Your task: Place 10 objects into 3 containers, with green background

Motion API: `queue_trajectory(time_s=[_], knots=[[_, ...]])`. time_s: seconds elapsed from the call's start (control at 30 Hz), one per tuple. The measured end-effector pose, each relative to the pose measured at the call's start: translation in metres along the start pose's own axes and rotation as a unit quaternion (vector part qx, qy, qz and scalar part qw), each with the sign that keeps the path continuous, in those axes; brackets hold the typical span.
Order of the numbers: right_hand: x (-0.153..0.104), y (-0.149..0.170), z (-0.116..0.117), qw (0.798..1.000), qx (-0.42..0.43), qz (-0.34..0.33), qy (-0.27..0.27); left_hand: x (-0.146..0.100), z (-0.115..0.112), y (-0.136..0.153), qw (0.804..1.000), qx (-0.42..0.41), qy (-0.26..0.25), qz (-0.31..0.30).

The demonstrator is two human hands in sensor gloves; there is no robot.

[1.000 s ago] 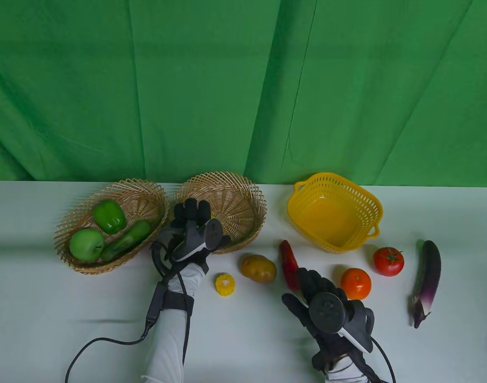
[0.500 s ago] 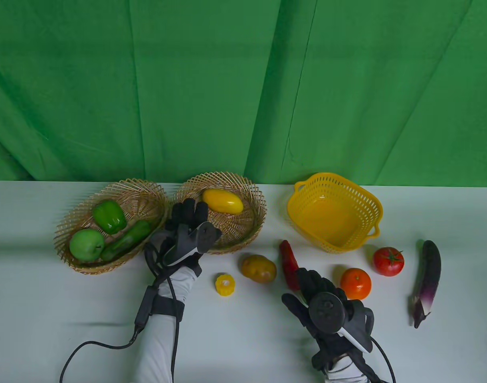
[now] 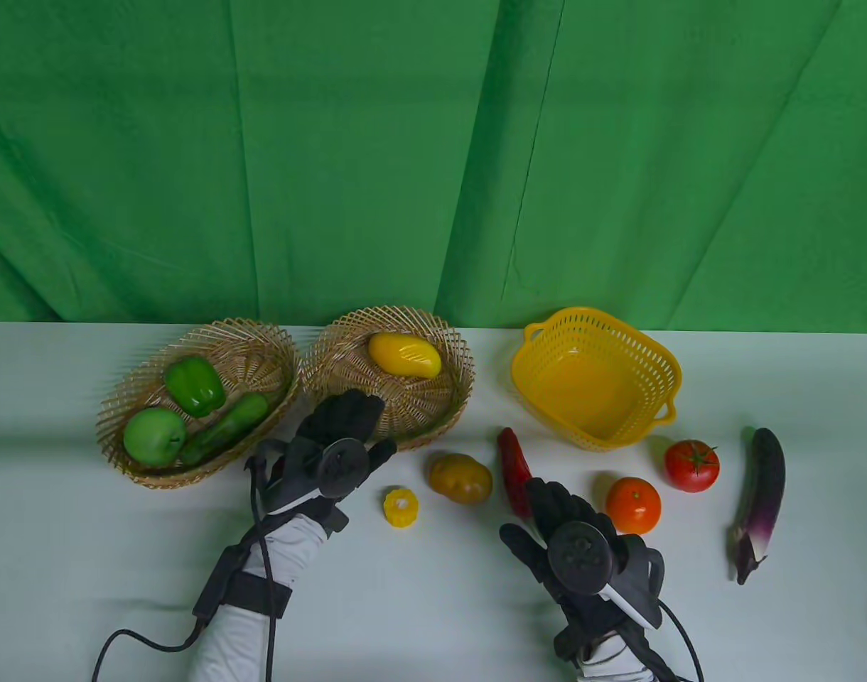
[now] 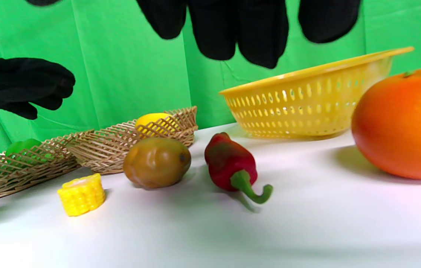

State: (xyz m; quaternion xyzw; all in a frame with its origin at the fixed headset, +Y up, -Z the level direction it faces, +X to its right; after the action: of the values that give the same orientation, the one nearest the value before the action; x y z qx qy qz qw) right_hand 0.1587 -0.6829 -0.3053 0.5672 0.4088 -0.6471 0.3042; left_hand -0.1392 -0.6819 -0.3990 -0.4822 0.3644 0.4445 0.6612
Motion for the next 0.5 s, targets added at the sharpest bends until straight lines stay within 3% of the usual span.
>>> queue_trajectory(time_s=[0.2,0.5], knots=[[0.0,0.0,0.001,1.0,-0.001,0.001,-0.001,-0.017,-0.012,-0.012,0.998,-0.045,0.014,-0.041],[0.0,-0.001,0.001,1.0,-0.003,0.001,-0.003,-0.025,-0.046,-0.033,0.993,-0.041,0.069,-0.082]])
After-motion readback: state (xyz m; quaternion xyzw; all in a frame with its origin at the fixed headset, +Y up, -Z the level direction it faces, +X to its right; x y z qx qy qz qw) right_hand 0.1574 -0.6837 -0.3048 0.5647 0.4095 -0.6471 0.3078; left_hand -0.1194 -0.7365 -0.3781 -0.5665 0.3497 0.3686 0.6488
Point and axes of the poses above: the tracker on the back of each hand, its own y axis roughly to the little-finger side, its own x axis roughly from the wrist to the fingertips, z = x × y, the point moved 3 cm from there along x, roughly from the wrist to the fingertips, and after that the axes turned 13 degrees about x, right-handed, at the moved point
